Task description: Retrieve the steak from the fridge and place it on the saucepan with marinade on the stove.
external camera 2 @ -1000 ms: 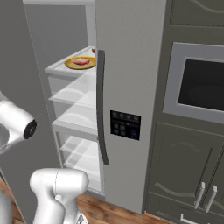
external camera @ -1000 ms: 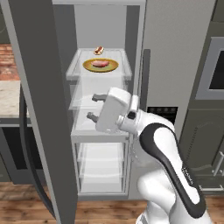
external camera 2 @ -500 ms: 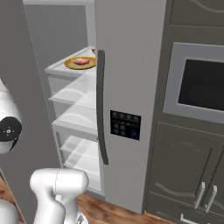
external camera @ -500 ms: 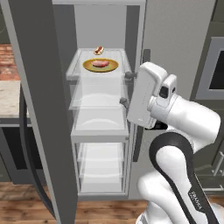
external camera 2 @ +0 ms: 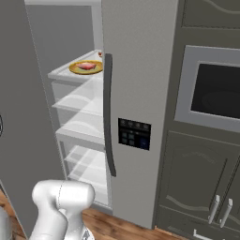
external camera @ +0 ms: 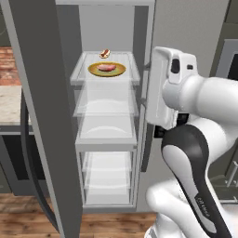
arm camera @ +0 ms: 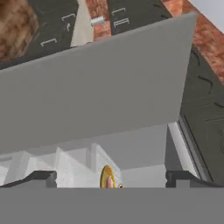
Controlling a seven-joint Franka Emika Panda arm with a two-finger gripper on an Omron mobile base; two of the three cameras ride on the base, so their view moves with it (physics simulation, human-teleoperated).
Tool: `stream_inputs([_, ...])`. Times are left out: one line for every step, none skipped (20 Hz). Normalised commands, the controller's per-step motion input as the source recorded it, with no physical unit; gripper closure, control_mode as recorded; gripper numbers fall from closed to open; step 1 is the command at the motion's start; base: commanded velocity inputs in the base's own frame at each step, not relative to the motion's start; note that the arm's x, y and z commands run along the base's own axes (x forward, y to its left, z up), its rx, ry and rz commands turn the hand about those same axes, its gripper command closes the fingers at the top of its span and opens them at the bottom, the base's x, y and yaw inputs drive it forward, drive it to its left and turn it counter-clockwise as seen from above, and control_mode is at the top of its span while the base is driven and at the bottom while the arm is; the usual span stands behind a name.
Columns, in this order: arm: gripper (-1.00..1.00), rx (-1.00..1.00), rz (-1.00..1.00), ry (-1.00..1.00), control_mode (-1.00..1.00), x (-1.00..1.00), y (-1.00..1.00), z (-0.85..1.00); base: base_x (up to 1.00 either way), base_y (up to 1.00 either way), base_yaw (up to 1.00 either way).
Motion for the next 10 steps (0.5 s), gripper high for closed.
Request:
stream_inputs([-1.00,-0.04,-0.17,0.27,-1.00,0.03,0.09,0.00,0.00,0.00,0.00])
stream_inputs([-1.00,-0.06,-0.14,0.27,-1.00,0.09,0.02,0.00,0.00,0.00,0.00])
stream_inputs([-1.00,-0.06,-0.12,0.25,-1.00,0.09,0.02,0.00,0.00,0.00,0.00])
stream_inputs([-1.00,-0.05,-0.11,0.24,-1.00,0.06,0.00,0.00,0.00,0.00,0.00])
stream_inputs([-1.00,-0.05,-0.10,0.24,-1.00,0.01,0.00,0.00,0.00,0.00,0.00])
stream_inputs([-1.00,-0.04,-0.09,0.17,-1.00,0.00,0.00,0.00,0.00,0.00,0.00])
stream_inputs([-1.00,-0.02,-0.10,0.07,-1.00,0.00,0.00,-0.19,0.00,0.00,0.00])
stream_inputs([-1.00,0.00,-0.11,0.00,-1.00,0.00,-0.04,-0.29,0.00,0.00,0.00])
stream_inputs([-1.00,0.00,-0.12,0.00,-1.00,-0.10,-0.11,-0.43,0.00,0.00,0.00])
stream_inputs([-1.00,0.01,-0.13,-0.09,-1.00,-0.14,-0.14,-0.42,0.00,0.00,0.00])
